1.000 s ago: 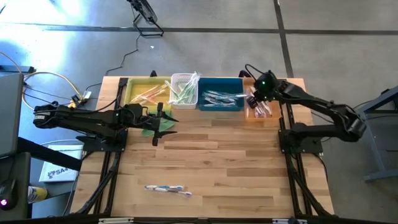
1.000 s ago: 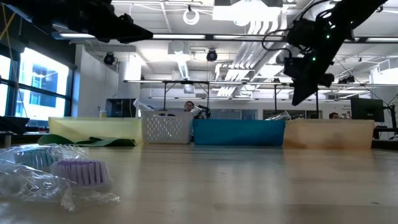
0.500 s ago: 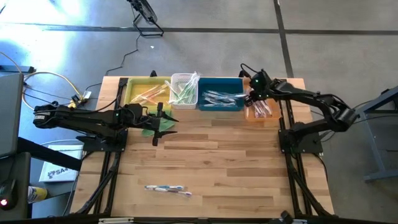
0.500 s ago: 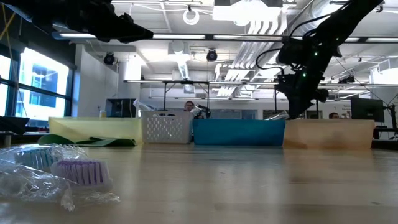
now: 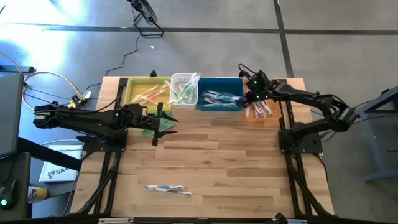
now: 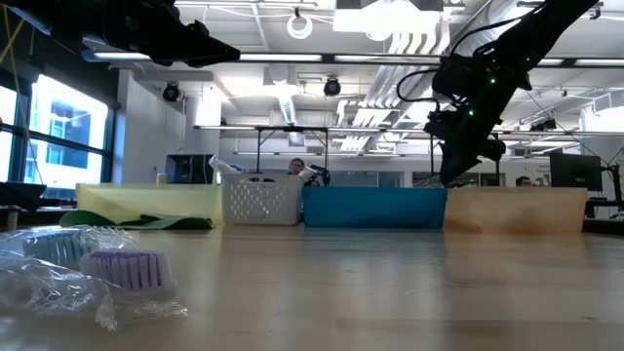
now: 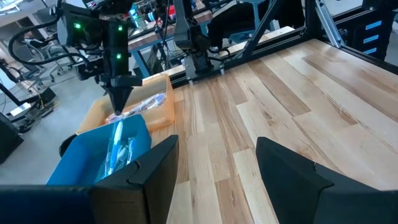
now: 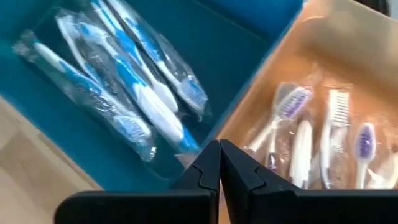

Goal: Pick & Place Toothbrushes
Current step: Put the blue toothbrush into the blue bin, then put the violet toothbrush into the orange bin

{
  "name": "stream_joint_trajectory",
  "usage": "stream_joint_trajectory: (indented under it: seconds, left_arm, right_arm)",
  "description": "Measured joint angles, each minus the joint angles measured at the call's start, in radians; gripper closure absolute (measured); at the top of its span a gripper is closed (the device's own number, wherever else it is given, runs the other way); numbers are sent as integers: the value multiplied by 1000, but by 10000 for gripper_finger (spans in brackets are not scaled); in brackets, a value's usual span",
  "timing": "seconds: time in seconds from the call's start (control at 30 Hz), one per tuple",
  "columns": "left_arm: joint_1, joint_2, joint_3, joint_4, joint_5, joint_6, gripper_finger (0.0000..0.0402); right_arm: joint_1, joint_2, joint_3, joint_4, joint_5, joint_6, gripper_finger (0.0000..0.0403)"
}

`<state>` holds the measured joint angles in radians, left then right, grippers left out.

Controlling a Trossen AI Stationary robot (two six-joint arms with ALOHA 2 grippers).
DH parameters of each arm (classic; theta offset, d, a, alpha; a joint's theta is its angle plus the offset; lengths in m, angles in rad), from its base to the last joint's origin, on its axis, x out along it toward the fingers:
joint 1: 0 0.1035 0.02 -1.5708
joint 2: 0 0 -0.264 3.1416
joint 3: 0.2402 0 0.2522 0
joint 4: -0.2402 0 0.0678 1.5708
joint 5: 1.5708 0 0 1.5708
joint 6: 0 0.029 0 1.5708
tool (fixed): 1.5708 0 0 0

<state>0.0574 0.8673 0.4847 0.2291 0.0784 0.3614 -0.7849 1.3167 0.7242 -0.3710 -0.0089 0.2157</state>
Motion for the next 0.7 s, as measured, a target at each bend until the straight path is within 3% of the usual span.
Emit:
stream_joint_trajectory:
  seconds: [0.4, 0.6, 0.7]
  left_arm:
    - [0, 0, 0, 0, 0, 0, 192]
    - [0, 0, 0, -1, 0, 0, 192]
    - [0, 0, 0, -21, 0, 0, 192]
  right_arm:
    - [97, 0, 0, 24, -51, 0, 401]
    - [151, -32, 0, 44, 96, -39, 401]
    - [167, -79, 0, 54, 21, -61, 401]
